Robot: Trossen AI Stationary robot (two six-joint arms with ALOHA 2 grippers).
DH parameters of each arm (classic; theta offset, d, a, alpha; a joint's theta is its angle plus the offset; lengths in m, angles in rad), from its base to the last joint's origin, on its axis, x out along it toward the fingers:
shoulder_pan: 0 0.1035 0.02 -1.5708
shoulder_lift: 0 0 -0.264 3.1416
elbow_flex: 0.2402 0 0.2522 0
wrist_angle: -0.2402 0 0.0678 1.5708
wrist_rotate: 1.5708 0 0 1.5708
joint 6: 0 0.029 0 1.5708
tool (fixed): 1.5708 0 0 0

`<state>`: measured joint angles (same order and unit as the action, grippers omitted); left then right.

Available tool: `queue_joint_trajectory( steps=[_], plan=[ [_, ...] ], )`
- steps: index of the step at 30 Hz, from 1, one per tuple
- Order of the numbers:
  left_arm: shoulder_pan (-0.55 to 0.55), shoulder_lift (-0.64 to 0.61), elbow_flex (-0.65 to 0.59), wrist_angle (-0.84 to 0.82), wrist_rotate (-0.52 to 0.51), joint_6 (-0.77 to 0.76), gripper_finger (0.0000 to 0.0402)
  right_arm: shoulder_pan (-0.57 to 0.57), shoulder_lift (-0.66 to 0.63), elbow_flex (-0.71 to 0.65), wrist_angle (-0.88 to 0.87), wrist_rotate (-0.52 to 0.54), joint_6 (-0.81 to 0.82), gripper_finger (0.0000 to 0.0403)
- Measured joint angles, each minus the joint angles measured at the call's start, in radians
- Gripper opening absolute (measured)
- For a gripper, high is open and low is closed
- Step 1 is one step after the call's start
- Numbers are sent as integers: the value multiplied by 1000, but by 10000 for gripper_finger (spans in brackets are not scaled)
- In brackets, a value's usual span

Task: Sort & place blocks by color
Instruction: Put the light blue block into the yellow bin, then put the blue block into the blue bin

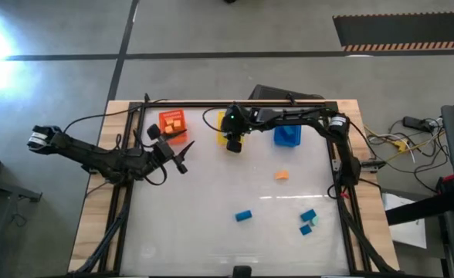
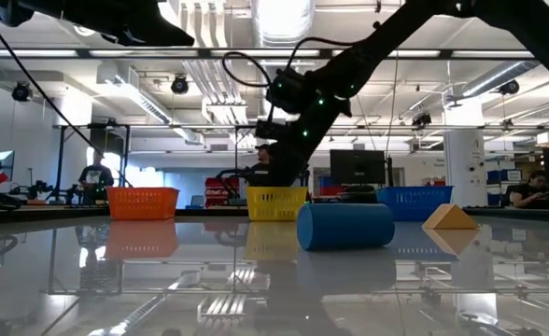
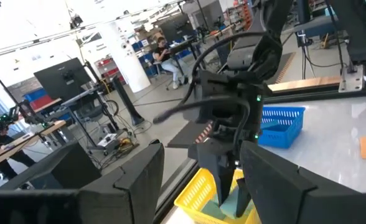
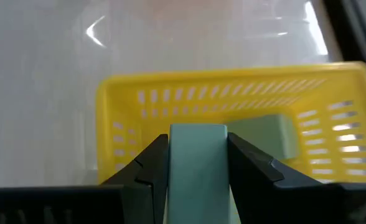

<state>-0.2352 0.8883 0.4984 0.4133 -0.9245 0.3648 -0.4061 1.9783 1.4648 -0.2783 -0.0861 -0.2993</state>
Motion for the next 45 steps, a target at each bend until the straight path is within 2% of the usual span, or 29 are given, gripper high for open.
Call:
queue_joint_trajectory(
  steps=[6, 10, 15, 22, 28, 34, 38, 41, 45],
  plan=[
    [0, 4, 0, -3, 0, -12, 196, -1, 30, 20, 1, 4, 0, 185],
    [0, 5, 0, -2, 1, -18, 196, 0, 23, 21, -1, 5, 1, 212],
    [0, 8, 0, -3, 0, -20, 196, 5, -30, 21, -17, 7, 26, 217],
    [0, 14, 0, -2, 1, -22, 196, 61, -168, 21, -114, 5, 148, 199],
    [0, 19, 0, 0, 1, -21, 196, 186, -268, 21, -208, -19, 222, 184],
    [0, 22, 0, -3, 2, -21, 196, 346, -297, 21, -226, -19, 253, 179],
    [-1, 22, 6, -1, 1, -24, 196, 437, -298, 20, -229, -20, 392, 193],
    [-1, 24, 7, -1, 1, -43, 196, 497, -297, 20, -249, -9, 436, 213],
    [-1, 23, 6, 2, 1, -44, 196, 579, -296, 20, -295, 101, 468, 237]
  ],
)
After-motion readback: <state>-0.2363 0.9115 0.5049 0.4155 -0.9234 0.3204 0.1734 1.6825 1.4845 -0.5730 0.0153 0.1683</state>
